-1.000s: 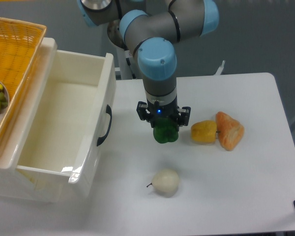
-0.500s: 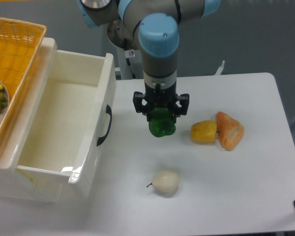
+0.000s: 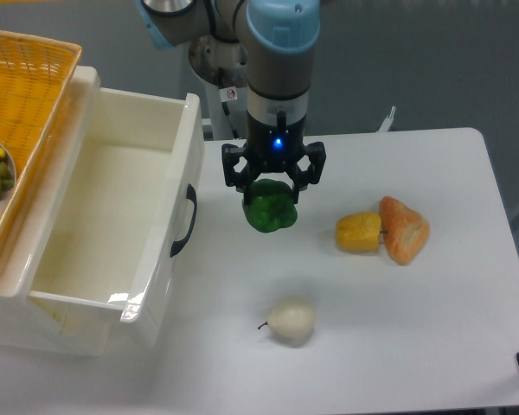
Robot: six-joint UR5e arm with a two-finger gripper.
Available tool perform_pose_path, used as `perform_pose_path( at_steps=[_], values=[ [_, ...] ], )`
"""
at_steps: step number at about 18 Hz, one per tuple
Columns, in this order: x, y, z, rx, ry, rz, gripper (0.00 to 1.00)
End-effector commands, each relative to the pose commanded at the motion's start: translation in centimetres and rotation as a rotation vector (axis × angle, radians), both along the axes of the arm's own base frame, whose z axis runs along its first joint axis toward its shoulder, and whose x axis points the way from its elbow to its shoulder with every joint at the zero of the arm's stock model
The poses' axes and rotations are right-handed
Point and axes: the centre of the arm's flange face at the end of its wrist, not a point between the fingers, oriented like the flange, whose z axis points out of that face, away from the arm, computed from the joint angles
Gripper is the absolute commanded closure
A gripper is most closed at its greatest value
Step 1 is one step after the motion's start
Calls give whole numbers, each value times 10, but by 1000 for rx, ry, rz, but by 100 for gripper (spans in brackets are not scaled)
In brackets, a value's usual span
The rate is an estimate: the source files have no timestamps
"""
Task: Place the green pepper in the upper white drawer
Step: 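Lift the green pepper up off the table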
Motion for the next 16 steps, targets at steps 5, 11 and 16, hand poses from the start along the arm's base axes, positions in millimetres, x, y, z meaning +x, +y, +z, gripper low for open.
perform_pose_path(
  at_steps=[5, 11, 16],
  values=[
    [5, 0, 7, 45, -45, 56, 47],
    [0, -22, 38, 148, -69, 102, 46],
    [9, -29, 47, 147, -78, 108, 46]
  ],
)
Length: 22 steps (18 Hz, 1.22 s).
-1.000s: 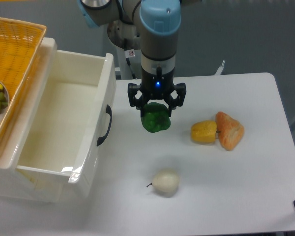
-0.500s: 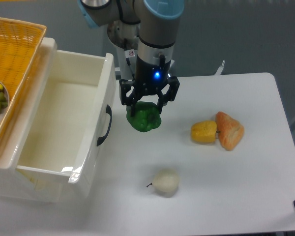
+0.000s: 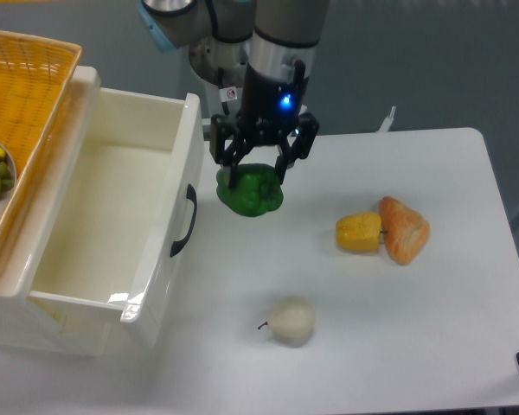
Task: Place the green pepper in the upper white drawer
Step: 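Lift the green pepper up off the table, then carry the green pepper over the open white drawer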
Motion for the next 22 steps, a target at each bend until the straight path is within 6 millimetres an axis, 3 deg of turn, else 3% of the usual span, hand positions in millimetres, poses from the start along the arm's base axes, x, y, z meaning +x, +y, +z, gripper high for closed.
perform_pose_path(
  at_steps=[9, 15, 22],
  values=[
    [34, 14, 3, -14, -15, -65, 46],
    [68, 28, 5, -20, -16, -138, 46],
    [89, 37, -14, -47, -41, -181, 46]
  ],
)
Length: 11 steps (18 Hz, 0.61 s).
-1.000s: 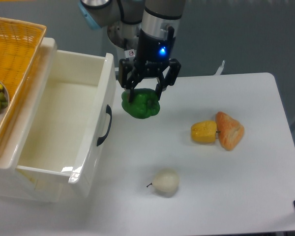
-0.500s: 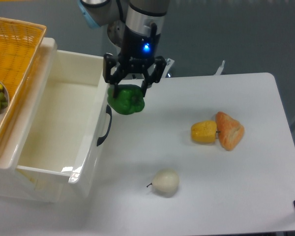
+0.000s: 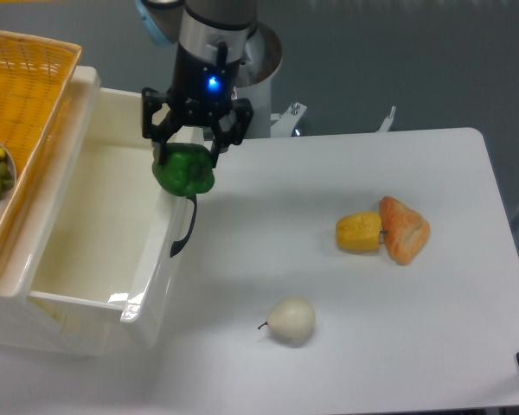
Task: Place the green pepper in the upper white drawer
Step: 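Carry the green pepper over the open white drawer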
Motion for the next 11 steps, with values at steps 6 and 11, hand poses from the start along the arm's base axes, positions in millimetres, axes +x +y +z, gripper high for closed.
perform_pose_path(
  at_steps=[6, 11],
  values=[
    [14, 6, -1, 0, -4, -31, 46],
    [24, 10, -2, -2, -2, -51, 45]
  ],
)
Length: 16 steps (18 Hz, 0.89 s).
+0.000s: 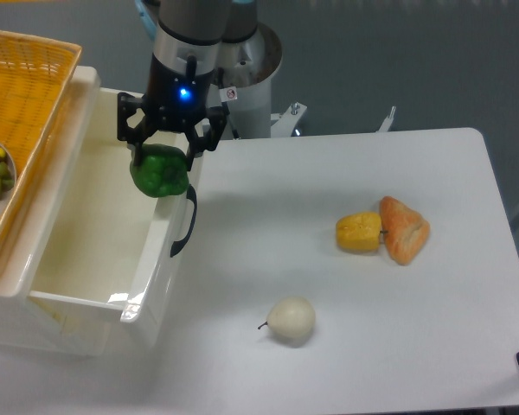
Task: Place the green pepper in the upper white drawer
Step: 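Carry the green pepper over the open white drawer, then lower the pepper into the drawer and open the gripper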
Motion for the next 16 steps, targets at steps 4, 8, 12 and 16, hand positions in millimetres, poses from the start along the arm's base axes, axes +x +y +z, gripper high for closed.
perform_pose_path(
  at_steps=[4, 8, 12, 16],
  values=[
    [6, 3, -1, -1, -1, -14, 42],
    [12, 6, -3, -5, -4, -26, 38],
    [11, 7, -4, -6, -1, -28, 6],
    [11, 7, -5, -8, 0, -31, 0]
  ],
)
